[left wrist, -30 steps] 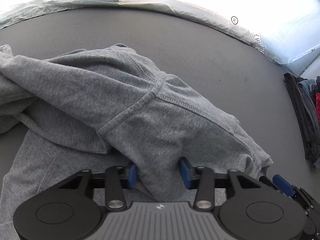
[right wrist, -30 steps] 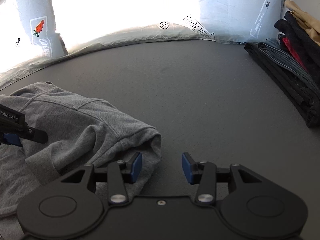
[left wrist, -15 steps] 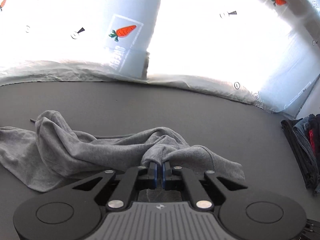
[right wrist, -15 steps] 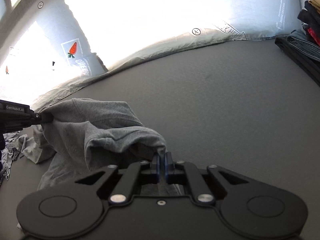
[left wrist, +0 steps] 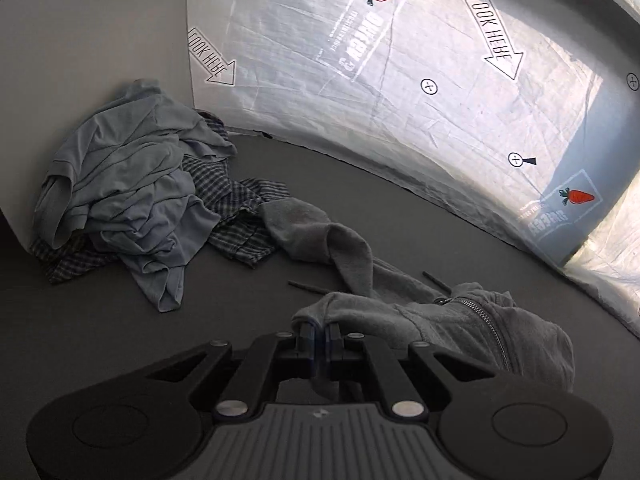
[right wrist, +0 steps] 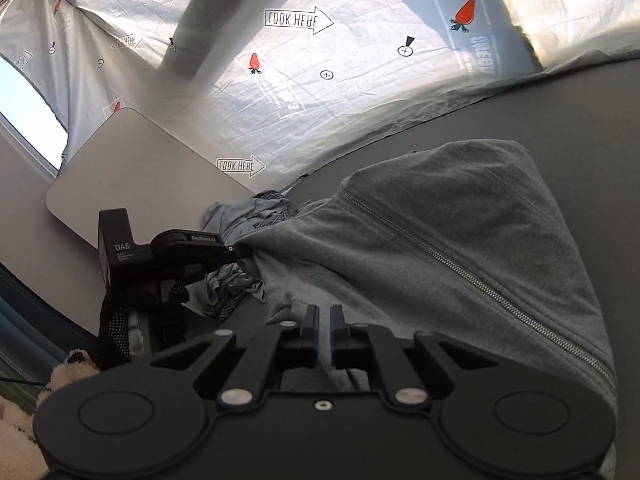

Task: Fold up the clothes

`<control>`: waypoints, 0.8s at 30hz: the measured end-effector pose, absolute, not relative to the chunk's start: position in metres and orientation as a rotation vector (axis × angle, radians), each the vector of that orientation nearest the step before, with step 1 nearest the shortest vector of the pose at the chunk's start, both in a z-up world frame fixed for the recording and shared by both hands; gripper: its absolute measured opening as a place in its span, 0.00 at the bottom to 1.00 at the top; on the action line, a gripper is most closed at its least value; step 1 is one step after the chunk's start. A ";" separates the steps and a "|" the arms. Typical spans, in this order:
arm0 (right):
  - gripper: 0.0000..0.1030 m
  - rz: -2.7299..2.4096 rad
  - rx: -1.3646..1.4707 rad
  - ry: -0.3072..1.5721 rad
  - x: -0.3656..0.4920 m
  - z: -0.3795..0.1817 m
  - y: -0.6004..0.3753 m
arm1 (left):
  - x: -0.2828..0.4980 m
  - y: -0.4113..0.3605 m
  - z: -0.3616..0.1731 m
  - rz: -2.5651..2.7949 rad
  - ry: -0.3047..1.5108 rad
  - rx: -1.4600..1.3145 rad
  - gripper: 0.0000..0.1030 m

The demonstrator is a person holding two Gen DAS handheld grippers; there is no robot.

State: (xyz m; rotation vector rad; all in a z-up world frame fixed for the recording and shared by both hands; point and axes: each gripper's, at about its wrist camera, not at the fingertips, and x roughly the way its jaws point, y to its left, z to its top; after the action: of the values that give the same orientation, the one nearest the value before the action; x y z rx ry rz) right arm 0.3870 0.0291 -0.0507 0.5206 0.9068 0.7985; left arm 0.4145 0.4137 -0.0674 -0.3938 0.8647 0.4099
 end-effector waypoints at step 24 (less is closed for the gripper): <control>0.35 0.398 0.271 0.918 0.573 -0.106 0.051 | 0.419 0.376 -0.148 0.388 1.081 -0.477 0.91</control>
State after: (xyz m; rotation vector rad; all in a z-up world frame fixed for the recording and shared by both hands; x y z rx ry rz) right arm 0.5734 0.0514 -0.1062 0.2709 0.9183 0.3985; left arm 0.4194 0.3761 -0.1485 -0.4774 1.0811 0.3875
